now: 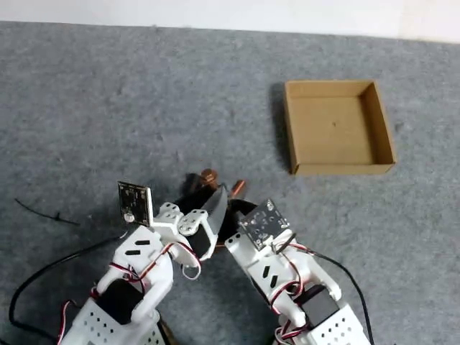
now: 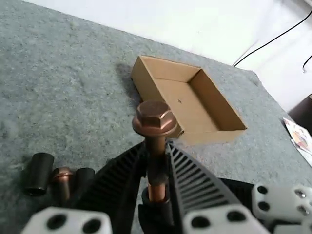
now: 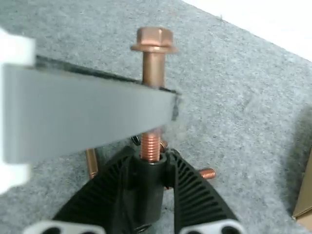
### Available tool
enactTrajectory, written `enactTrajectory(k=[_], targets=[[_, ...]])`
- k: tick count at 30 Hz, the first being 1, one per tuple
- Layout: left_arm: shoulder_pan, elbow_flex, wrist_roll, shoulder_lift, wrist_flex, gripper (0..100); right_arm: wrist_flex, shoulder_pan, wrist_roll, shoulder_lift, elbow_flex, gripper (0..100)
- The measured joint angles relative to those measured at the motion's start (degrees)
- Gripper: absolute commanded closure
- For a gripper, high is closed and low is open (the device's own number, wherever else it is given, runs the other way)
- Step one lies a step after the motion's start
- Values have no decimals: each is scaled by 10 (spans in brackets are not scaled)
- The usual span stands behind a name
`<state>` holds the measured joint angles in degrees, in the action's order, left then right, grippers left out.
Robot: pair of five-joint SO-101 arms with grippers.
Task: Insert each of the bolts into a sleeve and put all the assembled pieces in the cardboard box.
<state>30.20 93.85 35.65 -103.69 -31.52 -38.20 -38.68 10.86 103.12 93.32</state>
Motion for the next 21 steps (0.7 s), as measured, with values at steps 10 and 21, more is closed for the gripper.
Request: enactTrajectory(k=[10,21], targets=[[18,5,0,1,-47,996,0,0,-1,0,4,994],[8,9,0,1,-47,839,0,0,-2,0,4,994]])
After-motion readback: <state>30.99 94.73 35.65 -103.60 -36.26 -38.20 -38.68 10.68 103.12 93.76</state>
